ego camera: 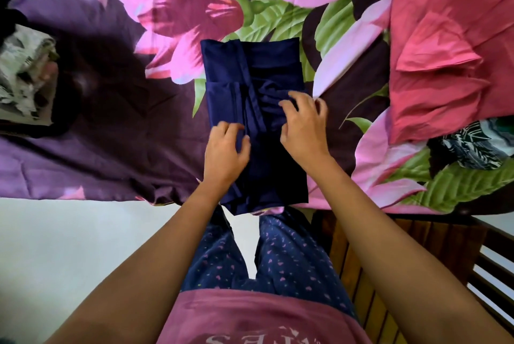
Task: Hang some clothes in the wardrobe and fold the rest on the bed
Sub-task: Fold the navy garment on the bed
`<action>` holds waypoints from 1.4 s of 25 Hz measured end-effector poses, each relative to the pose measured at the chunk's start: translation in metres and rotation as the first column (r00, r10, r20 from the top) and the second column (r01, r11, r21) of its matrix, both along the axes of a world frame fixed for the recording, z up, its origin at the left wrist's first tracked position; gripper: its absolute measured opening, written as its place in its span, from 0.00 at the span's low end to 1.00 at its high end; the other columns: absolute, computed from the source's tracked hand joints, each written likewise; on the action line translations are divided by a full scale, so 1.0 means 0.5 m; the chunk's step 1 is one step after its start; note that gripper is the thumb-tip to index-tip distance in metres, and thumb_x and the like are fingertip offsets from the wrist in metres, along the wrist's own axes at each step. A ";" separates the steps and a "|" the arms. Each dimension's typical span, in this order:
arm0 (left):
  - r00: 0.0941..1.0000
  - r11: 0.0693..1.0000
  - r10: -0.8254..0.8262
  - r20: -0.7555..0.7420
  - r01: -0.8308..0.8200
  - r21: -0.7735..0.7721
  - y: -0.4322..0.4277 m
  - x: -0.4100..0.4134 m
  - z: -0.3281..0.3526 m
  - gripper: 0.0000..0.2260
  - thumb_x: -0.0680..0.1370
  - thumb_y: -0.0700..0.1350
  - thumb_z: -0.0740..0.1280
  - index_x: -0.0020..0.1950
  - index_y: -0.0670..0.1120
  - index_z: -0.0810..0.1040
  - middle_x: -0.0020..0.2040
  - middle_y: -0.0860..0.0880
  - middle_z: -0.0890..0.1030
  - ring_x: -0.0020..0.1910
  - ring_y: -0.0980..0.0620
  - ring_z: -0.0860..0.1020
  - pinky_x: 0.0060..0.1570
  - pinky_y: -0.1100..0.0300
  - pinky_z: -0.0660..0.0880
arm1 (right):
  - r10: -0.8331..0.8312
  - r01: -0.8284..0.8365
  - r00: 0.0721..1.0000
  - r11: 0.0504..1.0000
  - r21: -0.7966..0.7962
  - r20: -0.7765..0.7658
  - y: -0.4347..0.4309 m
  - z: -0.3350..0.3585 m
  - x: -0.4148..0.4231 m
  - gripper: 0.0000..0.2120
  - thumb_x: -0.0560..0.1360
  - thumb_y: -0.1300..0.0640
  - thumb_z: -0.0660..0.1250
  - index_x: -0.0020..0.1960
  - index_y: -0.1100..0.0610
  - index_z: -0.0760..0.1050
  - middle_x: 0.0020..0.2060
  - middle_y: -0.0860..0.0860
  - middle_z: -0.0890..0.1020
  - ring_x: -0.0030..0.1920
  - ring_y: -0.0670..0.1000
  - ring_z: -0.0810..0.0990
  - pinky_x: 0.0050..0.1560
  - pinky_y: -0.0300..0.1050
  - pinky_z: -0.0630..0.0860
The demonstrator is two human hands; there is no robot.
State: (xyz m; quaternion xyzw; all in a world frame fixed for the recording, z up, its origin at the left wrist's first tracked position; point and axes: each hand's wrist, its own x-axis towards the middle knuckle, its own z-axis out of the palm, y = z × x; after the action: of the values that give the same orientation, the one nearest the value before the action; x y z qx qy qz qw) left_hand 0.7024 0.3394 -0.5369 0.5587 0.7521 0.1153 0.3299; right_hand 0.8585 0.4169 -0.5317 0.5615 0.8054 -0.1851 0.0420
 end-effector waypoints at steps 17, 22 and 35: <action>0.592 0.598 -0.800 -0.096 0.799 -0.059 -0.082 -0.104 -0.081 0.50 0.56 0.41 0.70 0.77 0.49 0.54 0.76 0.43 0.55 0.75 0.52 0.45 0.72 0.51 0.49 | 0.741 -0.710 0.671 0.652 -0.265 0.024 -0.100 -0.066 0.171 0.56 0.57 0.34 0.73 0.76 0.55 0.55 0.74 0.63 0.57 0.75 0.61 0.56 0.72 0.59 0.48; 0.531 0.540 -0.836 -0.139 0.841 -0.029 -0.101 -0.090 -0.087 0.56 0.57 0.44 0.73 0.77 0.52 0.42 0.77 0.48 0.40 0.76 0.51 0.37 0.71 0.54 0.47 | 0.663 -0.658 0.747 0.724 -0.210 -0.055 -0.107 -0.059 0.166 0.53 0.63 0.25 0.62 0.76 0.56 0.55 0.74 0.60 0.60 0.74 0.58 0.58 0.71 0.63 0.49; 0.661 0.916 0.331 0.674 -0.053 -0.398 0.016 -0.061 0.025 0.07 0.77 0.45 0.61 0.49 0.45 0.77 0.37 0.60 0.82 0.37 0.67 0.78 0.41 0.71 0.74 | 0.279 -0.438 0.882 0.784 -0.440 -0.381 0.005 0.001 0.112 0.21 0.61 0.66 0.68 0.54 0.67 0.78 0.50 0.62 0.82 0.51 0.61 0.82 0.53 0.60 0.77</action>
State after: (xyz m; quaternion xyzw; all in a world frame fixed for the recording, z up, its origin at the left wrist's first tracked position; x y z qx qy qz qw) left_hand 0.6722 0.3476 -0.5243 0.3155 0.6215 0.2296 0.6793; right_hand 0.9146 0.4194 -0.5313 0.3300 0.8160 -0.4631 0.1043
